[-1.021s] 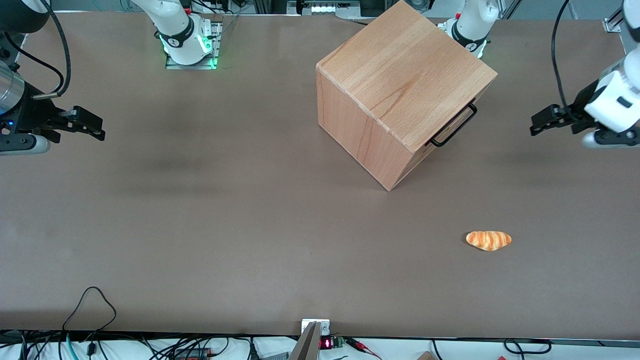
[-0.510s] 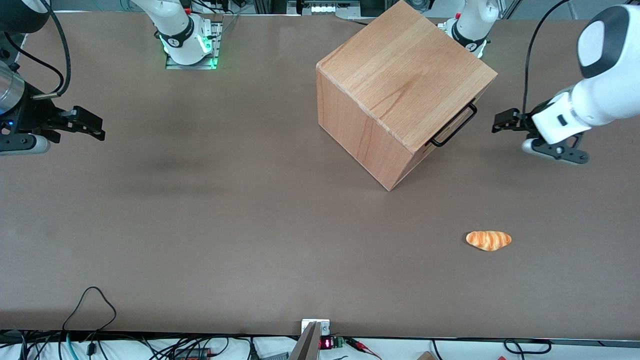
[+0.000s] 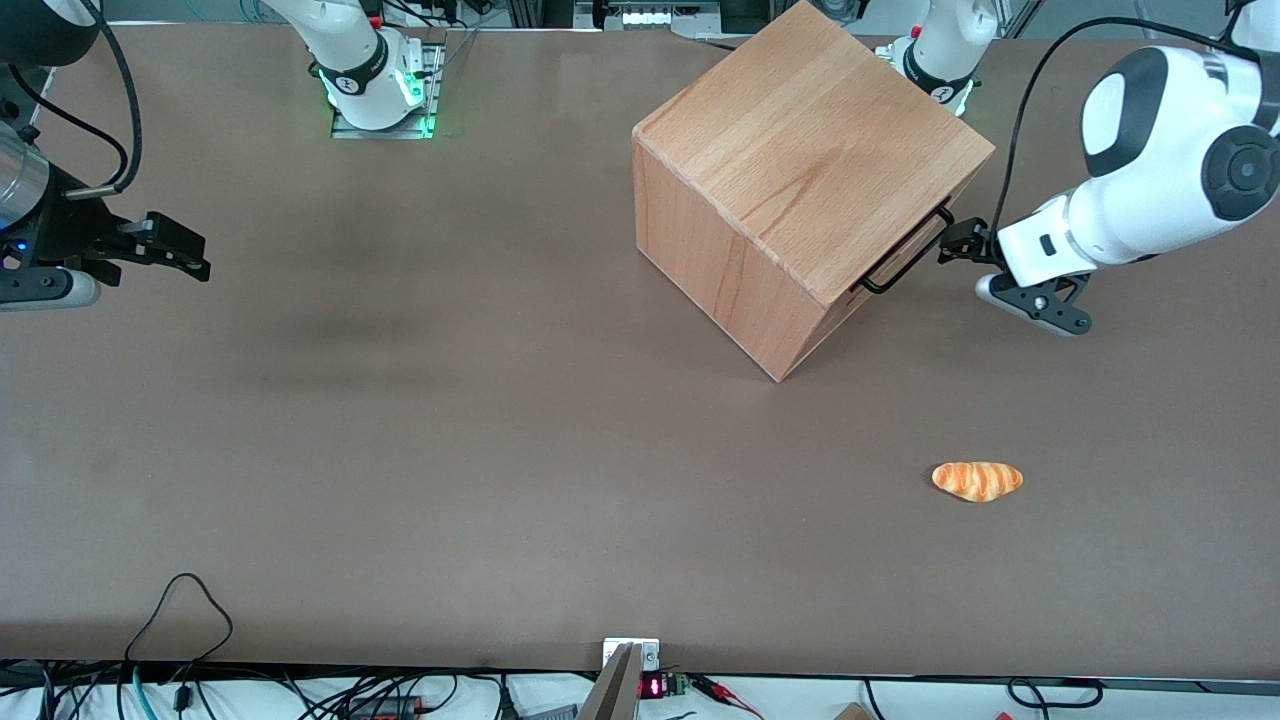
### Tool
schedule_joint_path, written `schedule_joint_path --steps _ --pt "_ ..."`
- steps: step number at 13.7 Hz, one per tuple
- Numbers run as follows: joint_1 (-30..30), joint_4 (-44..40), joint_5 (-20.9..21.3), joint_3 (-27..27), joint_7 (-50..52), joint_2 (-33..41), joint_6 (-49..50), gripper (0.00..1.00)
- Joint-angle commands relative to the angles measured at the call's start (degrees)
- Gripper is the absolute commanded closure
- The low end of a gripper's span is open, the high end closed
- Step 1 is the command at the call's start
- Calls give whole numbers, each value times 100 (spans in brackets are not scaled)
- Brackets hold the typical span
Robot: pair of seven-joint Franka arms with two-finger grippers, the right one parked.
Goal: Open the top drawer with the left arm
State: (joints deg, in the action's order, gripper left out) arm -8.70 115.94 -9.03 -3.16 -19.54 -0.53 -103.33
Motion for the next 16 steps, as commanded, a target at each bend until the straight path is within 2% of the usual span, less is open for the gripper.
schedule_joint_path --steps 1,14,16 --pt "-9 183 -151 114 -339 132 -109 0" --pt "-9 341 -371 255 -1333 132 -170 0" --pt "-9 429 -520 255 -1657 124 -319 0"
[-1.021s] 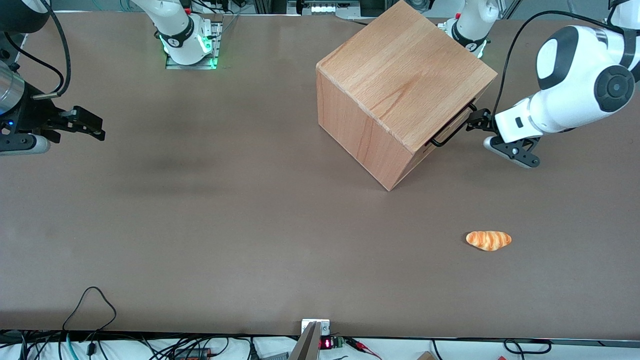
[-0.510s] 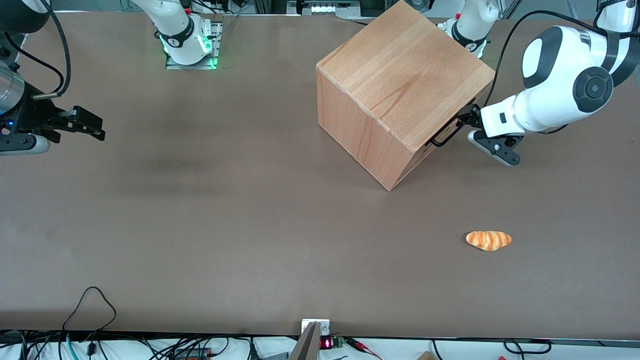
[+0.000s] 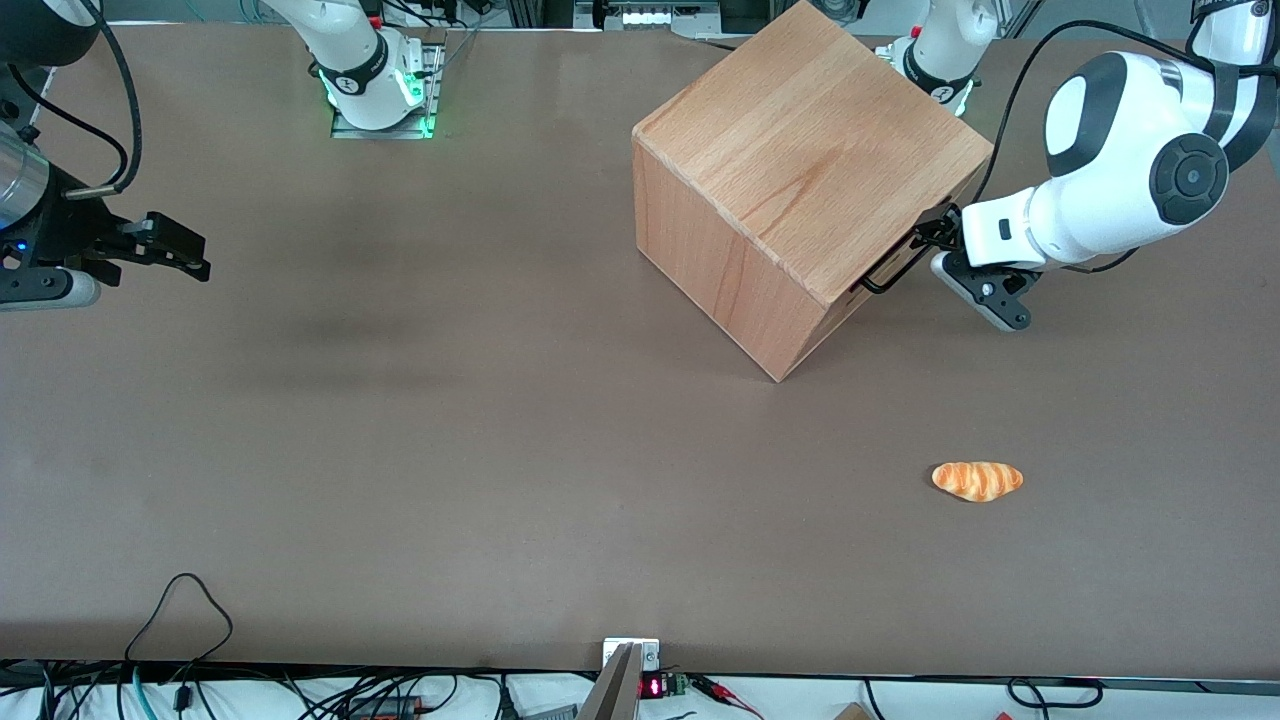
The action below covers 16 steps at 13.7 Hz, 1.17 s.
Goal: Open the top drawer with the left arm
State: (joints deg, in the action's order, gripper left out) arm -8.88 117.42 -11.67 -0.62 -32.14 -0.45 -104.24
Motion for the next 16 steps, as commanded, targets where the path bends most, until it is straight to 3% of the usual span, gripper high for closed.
schedule_joint_path --steps 1,16 --pt "9 334 -292 0 -494 107 -324 0" --pt "27 405 -284 -61 -785 -244 -755 0"
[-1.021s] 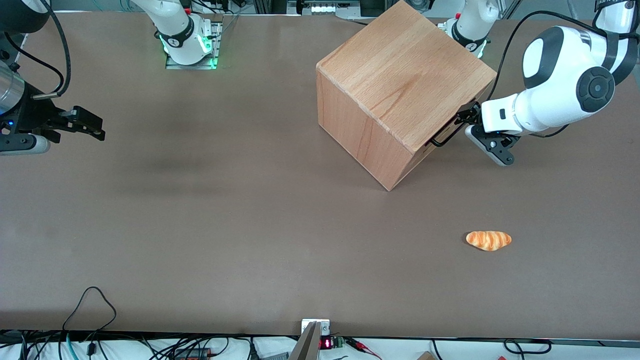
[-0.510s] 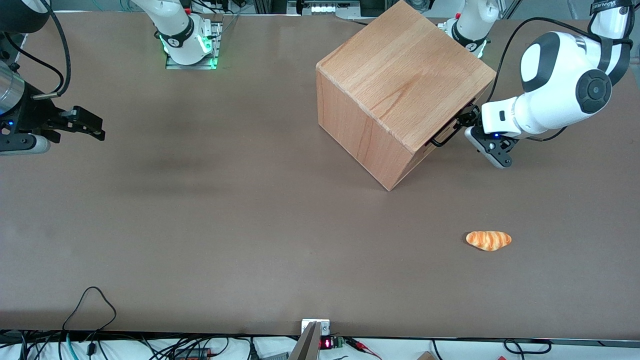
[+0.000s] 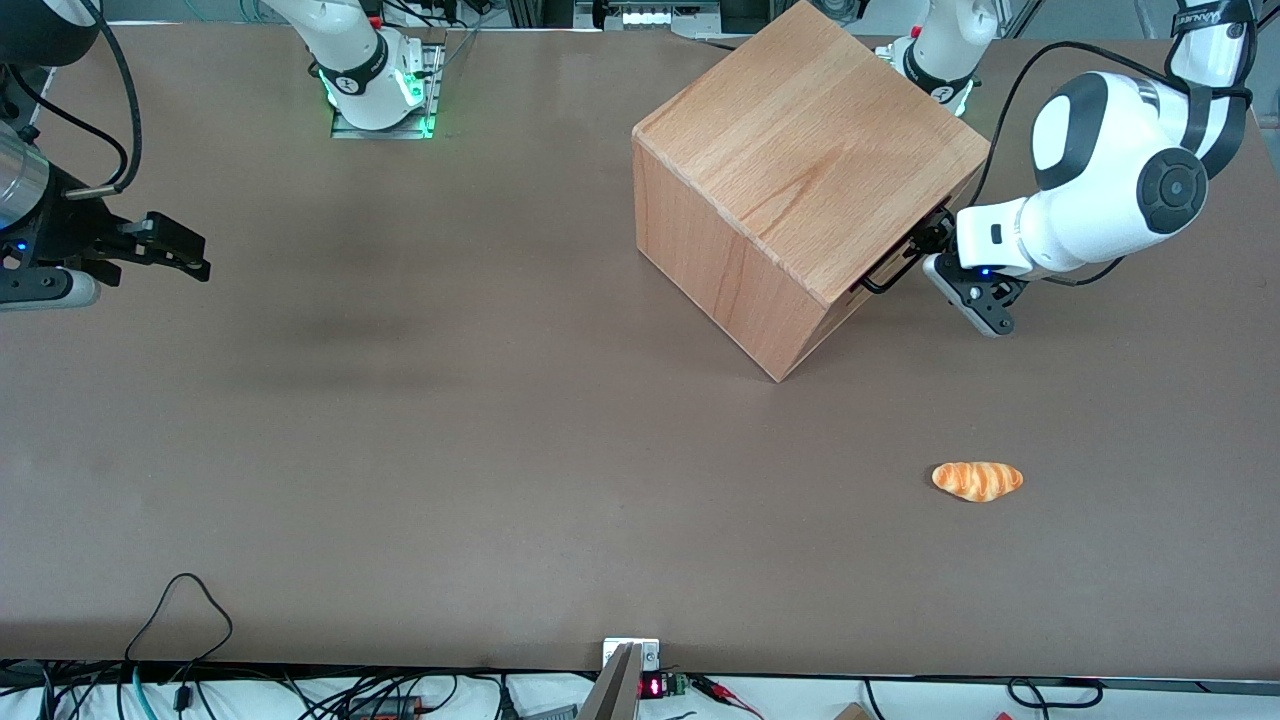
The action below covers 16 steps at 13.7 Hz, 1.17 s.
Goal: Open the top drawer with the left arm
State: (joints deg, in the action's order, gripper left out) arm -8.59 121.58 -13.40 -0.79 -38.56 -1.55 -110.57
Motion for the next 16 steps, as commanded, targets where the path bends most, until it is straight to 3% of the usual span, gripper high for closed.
schedule_joint_path --steps 1,3,6,11,16 --pt "6 -20 -111 -53 -143 -170 -227 0" --pt "24 -134 -93 -131 -73 -266 -334 0" --pt "15 -643 -67 -588 -82 -583 -701 0" --pt "15 -688 -67 -1388 -107 -908 -1545 0" --pt "15 -1276 -75 -1556 688 -944 -1714 0"
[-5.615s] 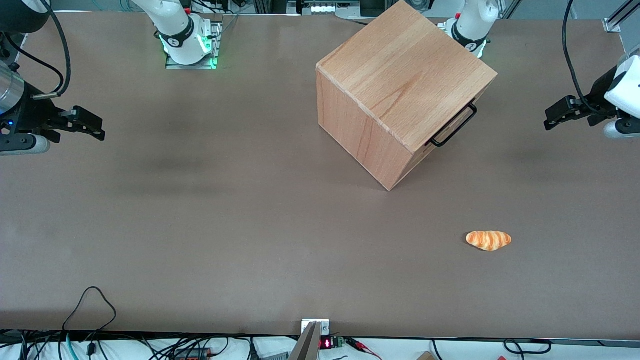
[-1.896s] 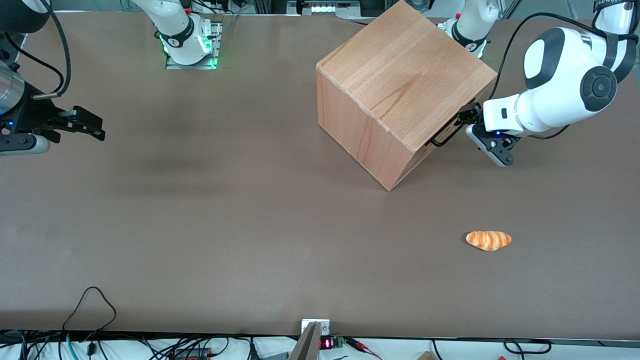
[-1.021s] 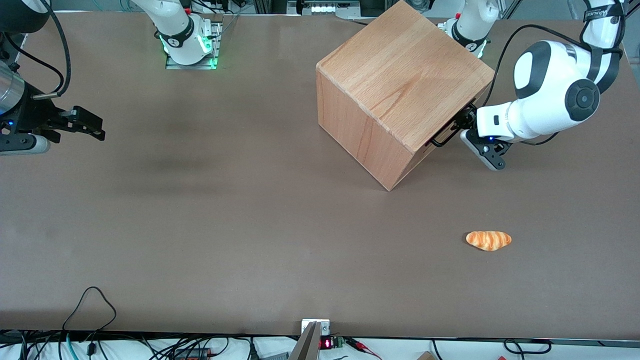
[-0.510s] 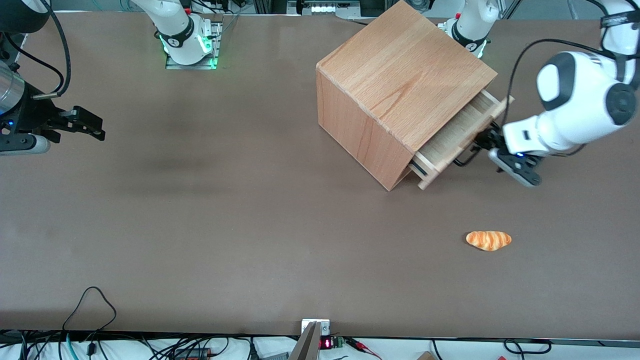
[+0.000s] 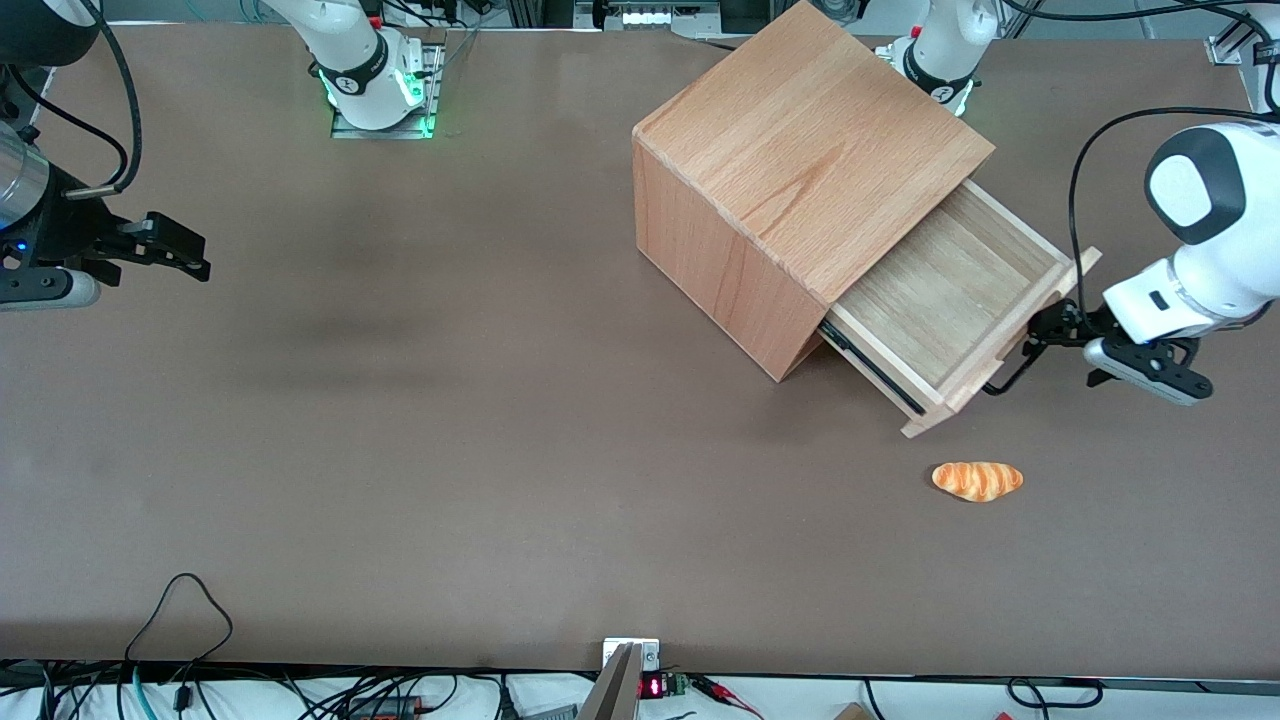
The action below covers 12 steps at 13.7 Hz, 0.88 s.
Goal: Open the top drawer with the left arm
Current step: 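Pull the handle away from the cabinet with the left gripper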
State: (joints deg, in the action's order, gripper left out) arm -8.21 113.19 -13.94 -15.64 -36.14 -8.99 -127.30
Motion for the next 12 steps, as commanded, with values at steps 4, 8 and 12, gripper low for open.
schedule_joint_path --steps 4,8,12 --pt "-22 -869 -3 -150 600 -139 240 0" --pt "-22 -1001 14 -299 1081 63 688 0" --pt "-22 -1027 409 -299 1538 379 1118 0"
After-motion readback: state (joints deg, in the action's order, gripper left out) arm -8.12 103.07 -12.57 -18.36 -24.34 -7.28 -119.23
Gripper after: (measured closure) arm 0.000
